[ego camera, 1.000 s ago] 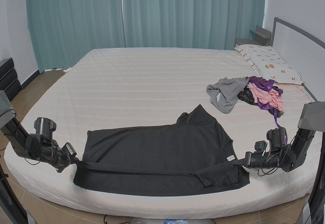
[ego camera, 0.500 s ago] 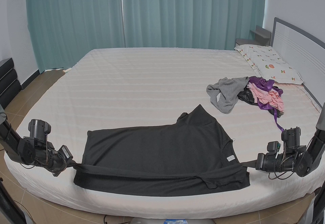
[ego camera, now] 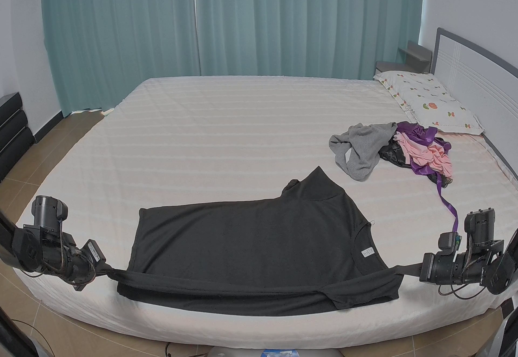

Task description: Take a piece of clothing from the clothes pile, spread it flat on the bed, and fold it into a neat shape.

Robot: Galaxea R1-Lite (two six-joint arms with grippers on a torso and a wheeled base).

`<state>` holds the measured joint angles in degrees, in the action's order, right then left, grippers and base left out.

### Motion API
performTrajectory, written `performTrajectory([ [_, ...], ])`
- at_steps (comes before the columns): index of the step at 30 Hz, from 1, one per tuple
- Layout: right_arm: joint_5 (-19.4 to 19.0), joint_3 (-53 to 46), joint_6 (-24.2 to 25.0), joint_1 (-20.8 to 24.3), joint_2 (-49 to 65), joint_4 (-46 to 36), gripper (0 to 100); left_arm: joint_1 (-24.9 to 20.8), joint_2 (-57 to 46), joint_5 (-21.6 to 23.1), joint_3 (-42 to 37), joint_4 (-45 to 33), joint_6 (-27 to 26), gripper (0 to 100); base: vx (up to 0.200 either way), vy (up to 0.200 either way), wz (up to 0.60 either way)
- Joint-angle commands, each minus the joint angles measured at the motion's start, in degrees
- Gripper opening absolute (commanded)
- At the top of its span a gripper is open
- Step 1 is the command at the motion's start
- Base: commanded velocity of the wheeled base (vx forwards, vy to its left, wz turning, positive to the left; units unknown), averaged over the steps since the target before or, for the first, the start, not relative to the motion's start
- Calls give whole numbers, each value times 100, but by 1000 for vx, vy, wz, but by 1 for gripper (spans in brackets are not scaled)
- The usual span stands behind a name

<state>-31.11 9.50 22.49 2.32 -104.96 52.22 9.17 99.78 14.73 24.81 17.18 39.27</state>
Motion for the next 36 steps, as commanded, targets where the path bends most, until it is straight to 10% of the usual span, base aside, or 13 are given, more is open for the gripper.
performTrajectory([
  [1,0,-211,-8,32,274,7,0,182,-372,39,-46,-180,-174,0,0,0,0],
  [36,105,105,1,146,63,-54,0,323,507,241,639,-1076,-490,0,0,0,0],
])
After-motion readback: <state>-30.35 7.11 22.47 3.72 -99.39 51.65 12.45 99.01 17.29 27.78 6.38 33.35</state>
